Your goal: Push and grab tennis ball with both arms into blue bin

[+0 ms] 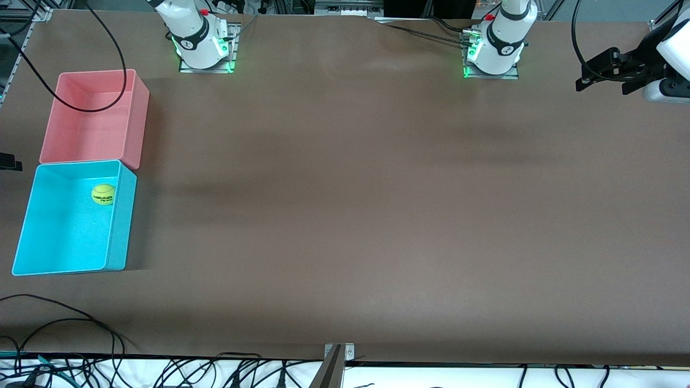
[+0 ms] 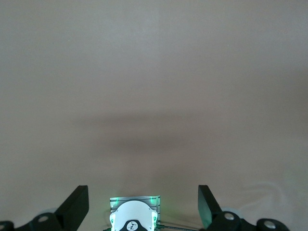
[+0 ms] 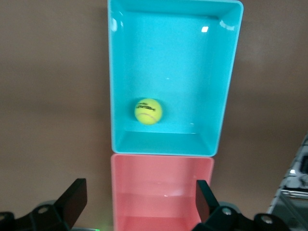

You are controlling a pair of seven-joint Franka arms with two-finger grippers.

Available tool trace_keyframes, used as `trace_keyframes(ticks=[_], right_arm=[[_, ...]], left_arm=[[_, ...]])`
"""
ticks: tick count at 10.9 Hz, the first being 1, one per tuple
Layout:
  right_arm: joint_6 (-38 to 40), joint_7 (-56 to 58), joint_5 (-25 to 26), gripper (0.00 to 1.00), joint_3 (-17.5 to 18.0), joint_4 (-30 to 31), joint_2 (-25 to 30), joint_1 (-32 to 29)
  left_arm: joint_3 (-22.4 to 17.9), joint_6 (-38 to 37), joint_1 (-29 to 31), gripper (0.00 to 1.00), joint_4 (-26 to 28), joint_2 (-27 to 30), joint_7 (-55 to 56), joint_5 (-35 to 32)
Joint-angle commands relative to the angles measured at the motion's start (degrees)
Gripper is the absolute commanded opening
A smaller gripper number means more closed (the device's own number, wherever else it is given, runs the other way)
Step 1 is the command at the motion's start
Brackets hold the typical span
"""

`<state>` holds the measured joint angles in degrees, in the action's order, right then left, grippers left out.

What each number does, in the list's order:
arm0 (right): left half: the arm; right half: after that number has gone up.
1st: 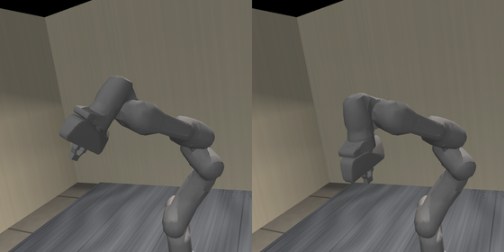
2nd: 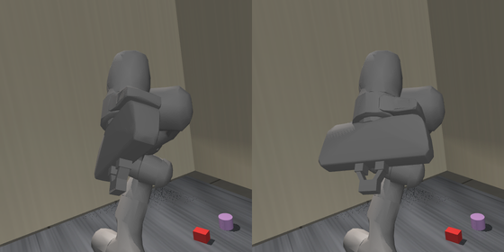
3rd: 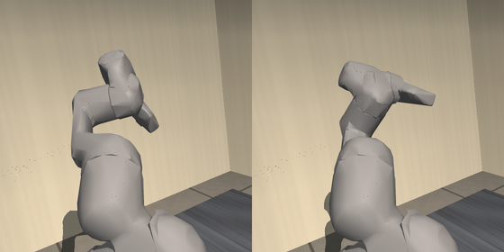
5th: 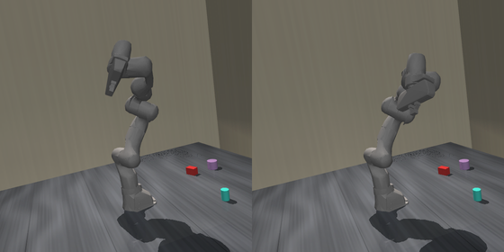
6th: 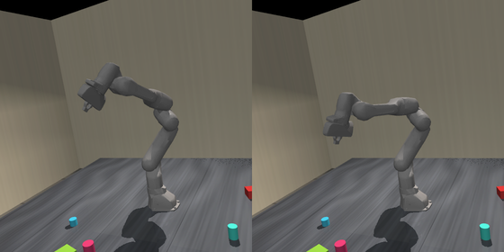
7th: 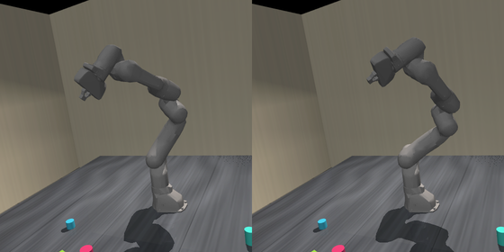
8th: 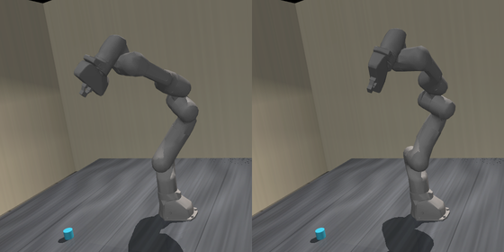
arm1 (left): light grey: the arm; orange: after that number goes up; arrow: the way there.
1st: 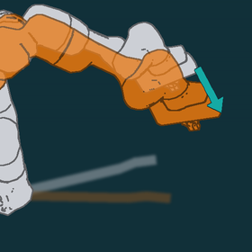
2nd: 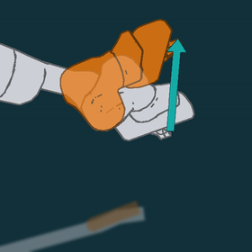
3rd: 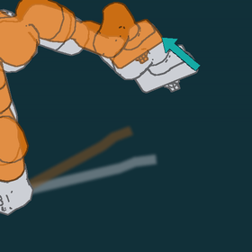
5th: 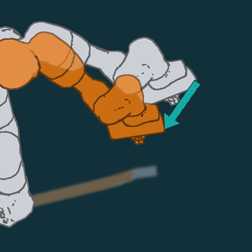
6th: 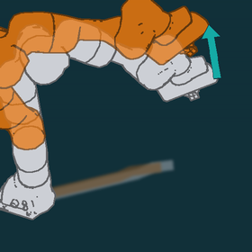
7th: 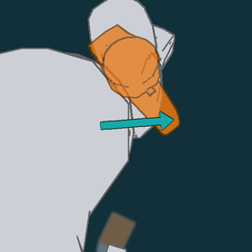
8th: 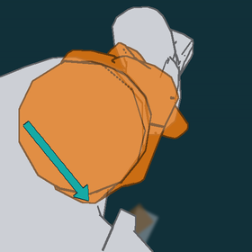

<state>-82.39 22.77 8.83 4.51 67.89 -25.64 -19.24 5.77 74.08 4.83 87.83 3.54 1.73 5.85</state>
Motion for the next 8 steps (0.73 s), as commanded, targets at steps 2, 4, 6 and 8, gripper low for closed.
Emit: trace_keyframes(ticks=[2,4,6,8], right_arm=[[2.15,-16.40,-6.55,1.00,2.25,5.89,9.88,2.62],[-5.81,-24.48,-6.64,1.00,1.99,20.01,20.23,8.66],[-12.86,-36.95,-6.64,1.00,-3.50,28.76,27.46,18.56],[-12.72,-37.54,-6.81,1.00,-11.70,28.61,29.67,28.18]], left_arm=[[-0.06,-1.31,0.53,1.00,-1.69,-0.64,-0.14,1.10],[-0.06,-1.31,0.53,1.00,-1.69,-0.55,-0.14,1.10],[-0.06,-1.31,0.53,1.00,-1.69,-0.63,-0.14,1.10],[-0.06,-1.31,0.53,1.00,-1.69,-0.55,-0.14,1.10]])
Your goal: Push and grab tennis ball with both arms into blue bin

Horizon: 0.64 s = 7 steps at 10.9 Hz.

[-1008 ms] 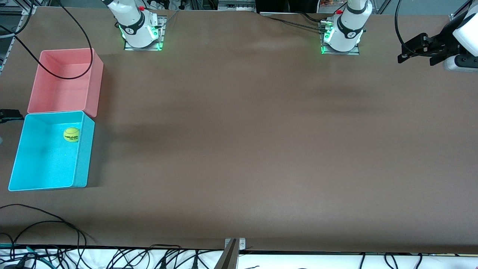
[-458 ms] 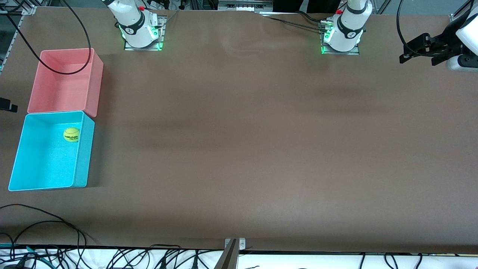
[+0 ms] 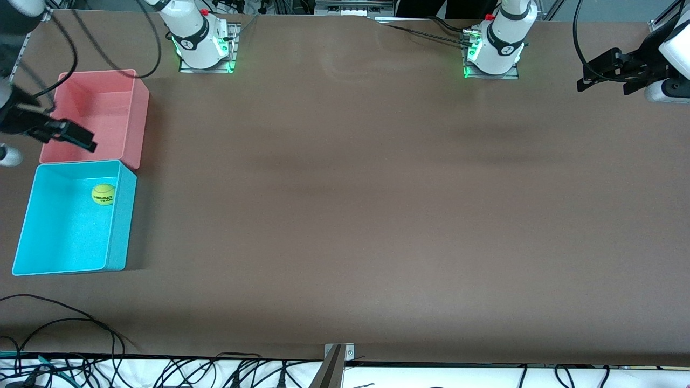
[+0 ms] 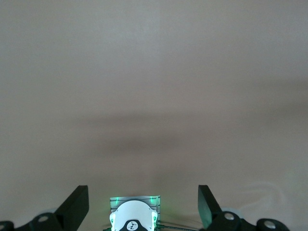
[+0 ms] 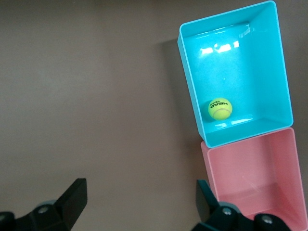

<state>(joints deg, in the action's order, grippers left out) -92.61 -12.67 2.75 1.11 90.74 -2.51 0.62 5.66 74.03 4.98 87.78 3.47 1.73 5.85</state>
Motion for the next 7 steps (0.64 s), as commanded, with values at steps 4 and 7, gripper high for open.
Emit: trace_keyframes(ticks=[4,7], right_arm=[[2.42,-1.92,-0.99,1.00,-8.32,3.05,9.36,8.00],[4.02,-1.92,-3.45,1.00,-8.23,-0.28,6.83,4.66]], left_arm=[[0.05,-1.17,0.38,1.00,-1.65,-0.57,-0.14,1.10],[0.05,-1.25,0.38,1.00,-1.65,-0.57,-0.14,1.01]])
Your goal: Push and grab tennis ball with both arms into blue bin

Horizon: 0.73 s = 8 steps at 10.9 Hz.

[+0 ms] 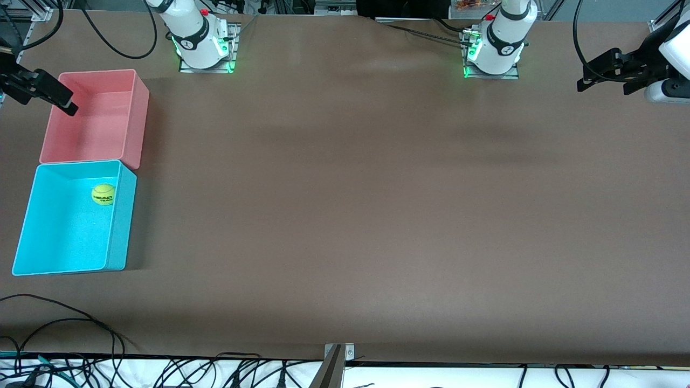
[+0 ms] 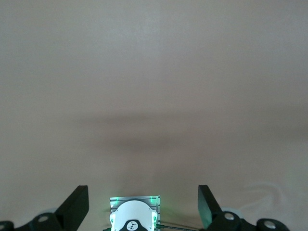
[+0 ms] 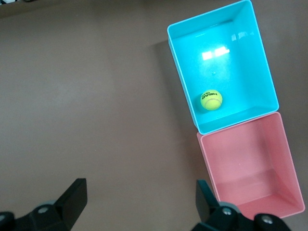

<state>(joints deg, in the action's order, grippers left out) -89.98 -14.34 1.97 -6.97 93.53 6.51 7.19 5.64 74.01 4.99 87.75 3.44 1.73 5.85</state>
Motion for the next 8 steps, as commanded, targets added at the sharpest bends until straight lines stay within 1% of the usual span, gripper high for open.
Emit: trace_keyframes(ticks=[1,2,3,5,7,8], right_arm=[[1.65,-0.25,-3.02,1.00,-0.32,-4.92,-4.20,-2.18],[1.04,-0.42,-3.02,1.00,-0.15,-4.94,-6.14,-3.23],[0.77,-0.86,-3.98,1.00,-0.15,-4.94,-6.68,-3.67],[0.77,-0.95,-4.87,1.00,-0.76,-5.03,-6.07,-3.68],[1.99,-0.08,-4.26,1.00,-0.67,-5.47,-6.07,-3.59],[2.52,3.76,-3.73,1.00,-0.76,-5.56,-5.90,-3.59]], left_arm=[[0.07,-1.24,0.37,1.00,-1.61,-0.54,-0.14,1.01],[0.07,-1.15,0.37,1.00,-1.61,-0.54,-0.14,1.01],[0.07,-1.15,0.37,1.00,-1.61,-0.54,-0.14,1.01],[0.07,-1.24,0.37,1.00,-1.61,-0.54,-0.14,1.01],[0.07,-1.41,0.37,1.00,-1.61,-0.54,-0.14,0.83],[0.16,-1.41,0.37,1.00,-1.61,-0.54,-0.14,0.66]])
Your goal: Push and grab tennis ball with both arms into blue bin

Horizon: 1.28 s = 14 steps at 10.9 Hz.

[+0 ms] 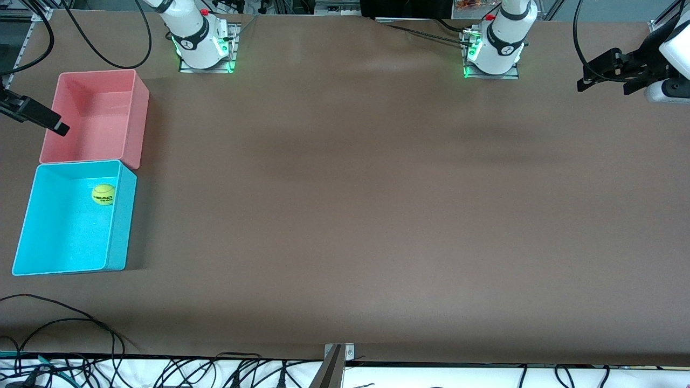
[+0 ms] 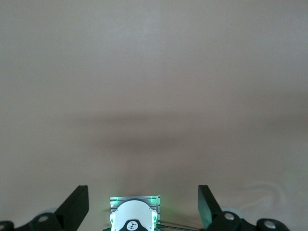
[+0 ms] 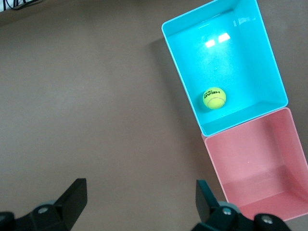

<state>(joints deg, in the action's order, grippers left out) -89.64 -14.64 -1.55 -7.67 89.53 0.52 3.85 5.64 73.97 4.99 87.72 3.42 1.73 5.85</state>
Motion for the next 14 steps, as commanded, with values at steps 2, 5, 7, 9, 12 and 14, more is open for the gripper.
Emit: trace_keyframes(ticks=[2,5,7,9,12,14], right_arm=[[3.50,15.39,1.62,1.00,-0.15,-1.90,0.18,-0.25],[4.03,20.96,5.41,1.00,0.29,-3.56,0.01,-0.08],[3.51,20.53,4.98,1.00,0.38,-3.57,-0.35,0.10],[3.33,20.35,4.89,1.00,0.20,-3.66,-0.35,0.10],[3.42,20.61,4.71,1.00,0.11,-3.66,-0.35,-0.07],[3.42,20.35,4.80,1.00,-0.15,-3.66,-0.09,-0.07]], left_arm=[[0.34,-1.37,0.20,1.00,-1.68,-0.44,-0.06,0.74],[1.22,-1.37,-0.50,1.00,-1.77,-0.52,0.38,1.01],[1.48,-1.37,-0.68,1.00,-1.77,-0.44,0.38,1.01],[1.48,-1.37,-0.68,1.00,-1.77,-0.44,0.38,1.01],[1.48,-1.37,-0.77,1.00,-1.77,-0.44,0.30,1.09],[1.31,-1.37,-0.77,1.00,-2.03,-0.44,0.30,1.10]])
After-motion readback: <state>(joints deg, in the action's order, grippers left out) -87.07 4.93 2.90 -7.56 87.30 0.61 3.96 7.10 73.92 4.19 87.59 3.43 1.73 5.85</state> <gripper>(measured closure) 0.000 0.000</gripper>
